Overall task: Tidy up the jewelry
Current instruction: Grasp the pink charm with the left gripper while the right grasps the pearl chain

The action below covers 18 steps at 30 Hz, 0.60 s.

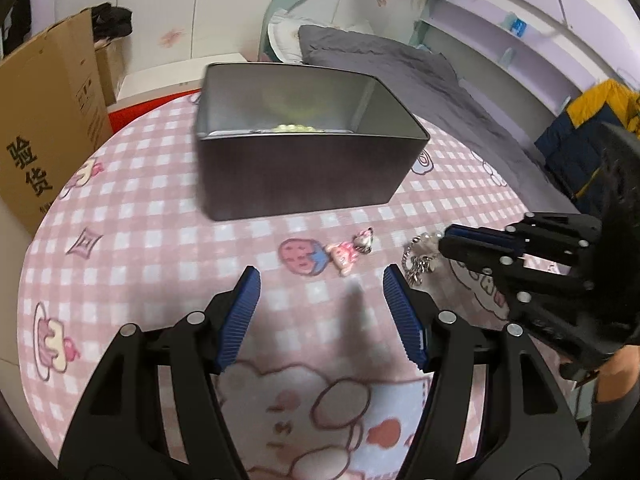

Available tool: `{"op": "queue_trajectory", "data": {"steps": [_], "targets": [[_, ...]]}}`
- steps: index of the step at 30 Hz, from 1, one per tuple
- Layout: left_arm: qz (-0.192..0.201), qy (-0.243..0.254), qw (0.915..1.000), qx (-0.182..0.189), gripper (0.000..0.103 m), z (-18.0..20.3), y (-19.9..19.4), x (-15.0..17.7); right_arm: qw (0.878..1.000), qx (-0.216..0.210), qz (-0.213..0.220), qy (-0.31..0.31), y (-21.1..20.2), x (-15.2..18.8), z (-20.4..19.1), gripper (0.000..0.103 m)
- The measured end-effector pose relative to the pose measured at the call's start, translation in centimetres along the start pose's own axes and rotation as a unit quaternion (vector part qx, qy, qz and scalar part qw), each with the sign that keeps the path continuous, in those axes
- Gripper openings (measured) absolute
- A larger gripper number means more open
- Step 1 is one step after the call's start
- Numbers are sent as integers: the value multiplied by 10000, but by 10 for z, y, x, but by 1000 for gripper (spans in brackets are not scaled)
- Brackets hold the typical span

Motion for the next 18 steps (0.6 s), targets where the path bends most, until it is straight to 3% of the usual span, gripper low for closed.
{"op": "queue_trajectory", "data": {"steps": [6, 8, 9, 11, 13, 18], "targets": [[9, 668, 9967, -465, 60, 17, 14, -1, 9998, -112, 49, 130, -3, -1, 7, 6], [-102, 907, 9942, -566, 42, 22, 22, 2, 9996, -178, 83, 181, -4, -3, 8, 6], [-104, 966, 9936, -579, 40, 22, 24, 3, 9996, -191, 97, 194, -5, -3, 8, 6], [-48, 1106, 9926, -503, 26, 28, 24, 3, 9994, -231, 122, 215, -6, -5, 8, 6], [-81, 1172, 9923, -404, 17, 31, 24, 3, 9992, -266, 148, 240, -8, -8, 8, 6], [-128, 1068, 9939, -233, 17, 28, 24, -1, 9989, -295, 232, 266, -16, -15, 5, 6]]}}
Point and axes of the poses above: each gripper's, at about its wrist camera, not at the fingertips, and y roughly the way its jaws point, z to its right, x to its underside, the point moved 2 cm from there along y, roughly the way its jaws point, and after that the axes turned 8 degrees about z, right-handed, at the moved point
